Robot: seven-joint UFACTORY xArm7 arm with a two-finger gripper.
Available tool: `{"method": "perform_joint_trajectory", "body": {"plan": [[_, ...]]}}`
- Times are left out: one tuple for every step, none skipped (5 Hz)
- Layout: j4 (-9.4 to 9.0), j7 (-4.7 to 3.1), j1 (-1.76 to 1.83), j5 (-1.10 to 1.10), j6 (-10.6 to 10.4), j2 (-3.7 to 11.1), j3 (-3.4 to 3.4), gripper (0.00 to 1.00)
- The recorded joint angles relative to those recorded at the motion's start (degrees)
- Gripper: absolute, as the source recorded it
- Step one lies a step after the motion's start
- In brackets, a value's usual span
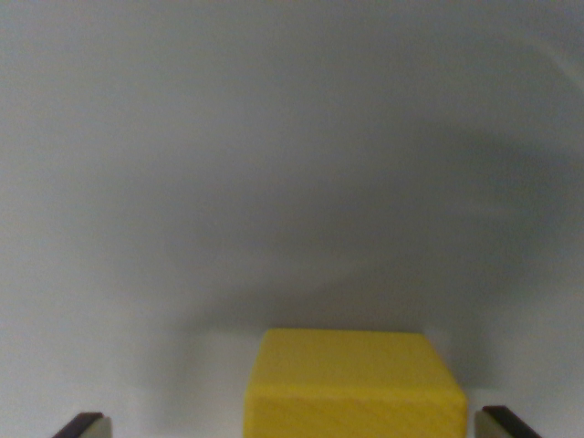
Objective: Pick yellow cube
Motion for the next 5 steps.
{"method": "perform_joint_trajectory", "body": {"plan": [[0.0, 0.0, 0.0, 0.0, 0.0, 0.0, 0.0, 0.0], [-0.19, -0.26, -0.1, 0.09, -0.56, 0.39, -0.05, 0.0], [-0.19, -0.26, -0.1, 0.09, -0.56, 0.39, -0.05, 0.0], [-0.24, -0.33, -0.13, 0.12, -0.72, 0.5, -0.07, 0.0], [-0.24, -0.33, -0.13, 0.12, -0.72, 0.5, -0.07, 0.0]]}}
